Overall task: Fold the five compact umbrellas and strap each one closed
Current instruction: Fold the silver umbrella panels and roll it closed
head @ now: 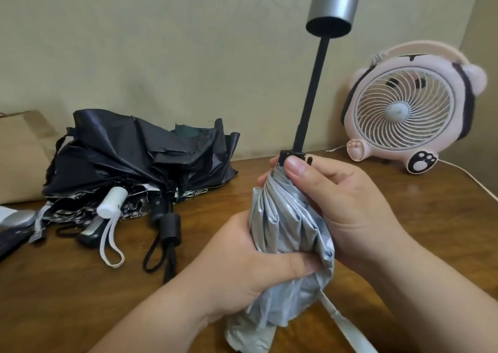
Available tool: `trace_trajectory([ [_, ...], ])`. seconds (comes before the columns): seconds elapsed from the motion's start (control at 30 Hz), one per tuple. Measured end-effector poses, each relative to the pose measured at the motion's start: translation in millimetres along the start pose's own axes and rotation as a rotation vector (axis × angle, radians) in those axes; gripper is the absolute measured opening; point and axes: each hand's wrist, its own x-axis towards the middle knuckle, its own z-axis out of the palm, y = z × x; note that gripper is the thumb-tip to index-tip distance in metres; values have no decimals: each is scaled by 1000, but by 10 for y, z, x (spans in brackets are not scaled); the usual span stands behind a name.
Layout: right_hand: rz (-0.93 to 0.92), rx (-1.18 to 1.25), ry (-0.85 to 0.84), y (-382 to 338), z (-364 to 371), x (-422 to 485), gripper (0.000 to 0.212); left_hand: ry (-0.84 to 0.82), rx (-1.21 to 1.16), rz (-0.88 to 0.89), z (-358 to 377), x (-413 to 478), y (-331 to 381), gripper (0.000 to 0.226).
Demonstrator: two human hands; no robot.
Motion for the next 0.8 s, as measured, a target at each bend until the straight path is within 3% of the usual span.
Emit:
trace_trajectory([
  [0.1,59,106,-68,56,-17,20,46,-56,-97,6,-10,-10,-67,35],
  [0.23,118,257,-287,130,-39,77,64,-199,-301,-45,-22,0,-132,33],
  [0.3,119,323,-406,99,3,187,61,-318,-394,-74,-6,11,-135,28],
  [0.4,169,359,-608,-54,129,394,35,-472,-573,-124,-16,35,-146,19],
  [0.43,211,357,-644,-104,188,456,38,-491,-607,-129,-44,42,-158,20],
  [0.57,311,260,-481,-170,445,627,66,-395,-547,-127,-185,2,-90,19],
  [0.7,246,5,-224,-190,627,666,63,-36,-192,-65,-227,-80,69,30],
  [0.8,137,-215,-78,-199,737,678,64,109,-37,31,-250,-77,81,39],
])
